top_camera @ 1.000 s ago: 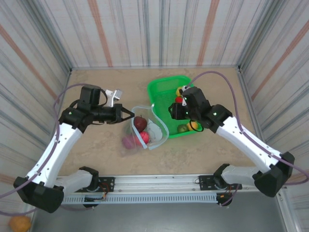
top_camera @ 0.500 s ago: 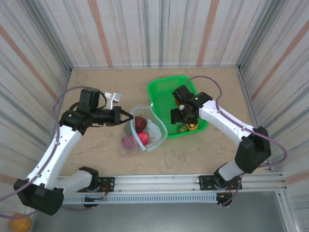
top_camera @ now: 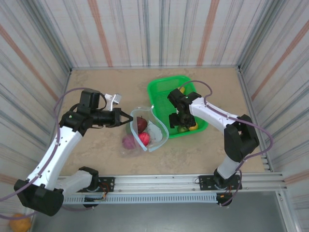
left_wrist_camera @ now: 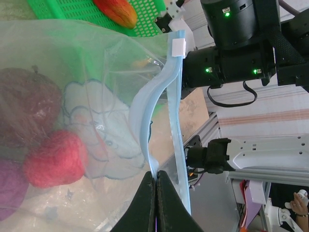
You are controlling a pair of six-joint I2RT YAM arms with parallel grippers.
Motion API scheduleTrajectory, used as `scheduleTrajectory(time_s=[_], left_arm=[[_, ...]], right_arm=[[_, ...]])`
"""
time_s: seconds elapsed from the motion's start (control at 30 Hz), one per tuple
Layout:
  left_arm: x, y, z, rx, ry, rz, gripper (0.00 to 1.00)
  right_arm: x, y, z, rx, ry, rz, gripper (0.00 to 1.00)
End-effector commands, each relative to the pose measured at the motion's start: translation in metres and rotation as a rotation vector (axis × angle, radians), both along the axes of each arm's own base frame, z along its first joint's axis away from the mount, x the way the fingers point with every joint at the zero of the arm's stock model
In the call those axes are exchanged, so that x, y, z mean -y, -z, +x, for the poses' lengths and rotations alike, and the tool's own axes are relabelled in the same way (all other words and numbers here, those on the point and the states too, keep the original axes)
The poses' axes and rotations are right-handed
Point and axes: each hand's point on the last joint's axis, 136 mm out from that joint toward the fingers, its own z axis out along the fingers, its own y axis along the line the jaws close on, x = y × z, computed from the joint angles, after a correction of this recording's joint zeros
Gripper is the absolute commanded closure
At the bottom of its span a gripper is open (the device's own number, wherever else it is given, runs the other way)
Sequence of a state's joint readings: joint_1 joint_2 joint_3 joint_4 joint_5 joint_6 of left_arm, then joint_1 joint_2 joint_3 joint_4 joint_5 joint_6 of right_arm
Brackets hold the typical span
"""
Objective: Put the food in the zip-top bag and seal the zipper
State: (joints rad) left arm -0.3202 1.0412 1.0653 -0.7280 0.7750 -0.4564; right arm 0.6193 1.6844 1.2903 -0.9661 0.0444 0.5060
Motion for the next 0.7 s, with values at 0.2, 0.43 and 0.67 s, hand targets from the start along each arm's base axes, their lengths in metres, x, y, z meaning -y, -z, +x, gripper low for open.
scheduleTrajectory(time_s=[0.2,0.43,0.67], left_arm=[[-0.004,0.004,0.001,0.015,0.003,0.024,1.0],[-0.005,0.006,0.002,0.015,-0.004,0.035,1.0],[-0.007,0.005,0.003,0.015,-0.009,0.037,1.0]], right_arm=[[0.013,0.02,-0.002,-0.032,-0.03,-0.079,0.24],[0.015,0.029,0.0,-0.041,-0.026,-0.064,0.33],[0.014,0.033,0.0,-0.036,-0.025,-0.053,0.39]])
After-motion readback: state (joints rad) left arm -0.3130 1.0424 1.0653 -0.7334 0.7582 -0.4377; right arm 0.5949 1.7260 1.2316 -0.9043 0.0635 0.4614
